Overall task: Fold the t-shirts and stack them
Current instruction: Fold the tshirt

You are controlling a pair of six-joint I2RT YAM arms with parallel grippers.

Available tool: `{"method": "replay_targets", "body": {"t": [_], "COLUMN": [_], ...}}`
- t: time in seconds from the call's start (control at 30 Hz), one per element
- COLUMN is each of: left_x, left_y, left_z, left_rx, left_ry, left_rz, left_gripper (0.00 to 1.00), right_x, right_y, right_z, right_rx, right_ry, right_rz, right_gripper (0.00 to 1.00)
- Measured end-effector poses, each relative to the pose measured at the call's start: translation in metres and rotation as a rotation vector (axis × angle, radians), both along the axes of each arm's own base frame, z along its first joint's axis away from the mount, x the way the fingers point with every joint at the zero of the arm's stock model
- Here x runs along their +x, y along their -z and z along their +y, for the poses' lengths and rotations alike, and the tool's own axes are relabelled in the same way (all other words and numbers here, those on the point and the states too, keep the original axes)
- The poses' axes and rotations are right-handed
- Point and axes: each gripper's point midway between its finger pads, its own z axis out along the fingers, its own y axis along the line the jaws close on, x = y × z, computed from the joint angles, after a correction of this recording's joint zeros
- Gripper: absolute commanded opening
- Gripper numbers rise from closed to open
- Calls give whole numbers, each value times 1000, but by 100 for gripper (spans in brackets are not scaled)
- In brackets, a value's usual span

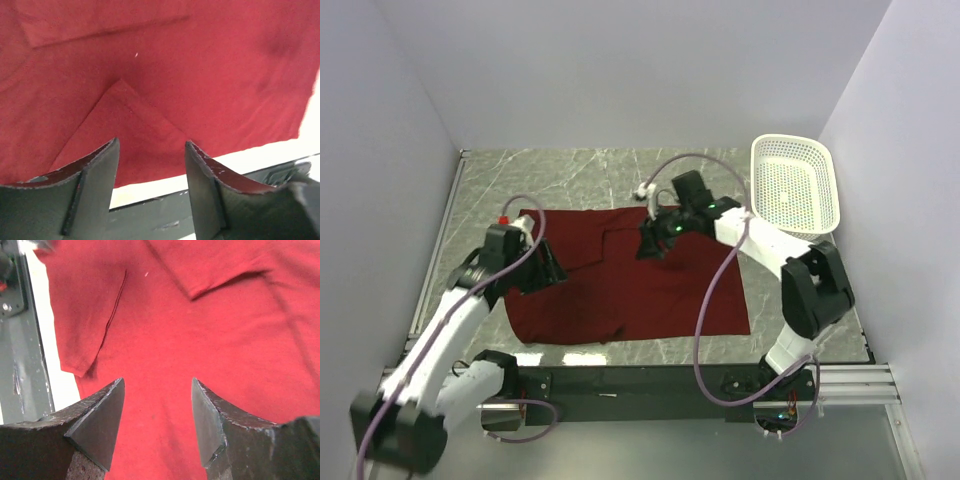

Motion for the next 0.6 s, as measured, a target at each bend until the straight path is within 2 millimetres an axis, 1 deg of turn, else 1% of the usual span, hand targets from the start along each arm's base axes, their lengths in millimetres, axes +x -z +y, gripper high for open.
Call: {"method": "replay_targets", "body": {"t": [0.1,0.17,0.27,0.33,0.4,0.47,0.5,0.53,0.6], "left_x": [6,13,27,32,32,31,31,32,35], "left_y": [27,38,55,71,87,98,102,104,107], "left_z": [-9,-15,-20,-20,-17,-14,-13,-12,-11], "left_rx": [40,72,137,187,238,276,292,307,320], "left_ry": [52,79,101,115,124,137,140,148,154], "left_rz": [140,201,266,309,356,393,408,416,424], "left_gripper": [60,59,57,56,54,50,49,46,44], "right_x": [12,20,27,30,33,34,34,34,33], "right_y": [-23,-35,-49,-56,-61,-62,-63,-63,-65], "right_z": [-17,-29,-44,-53,-61,-65,-66,-66,-65], "right_rx": [51,78,113,132,147,159,163,167,175], "right_ry": [35,63,94,113,134,143,144,145,141], "right_rz": [-30,-46,-61,-67,-70,-62,-57,-53,-48], "right_gripper": [63,63,64,64,64,64,64,64,64]}}
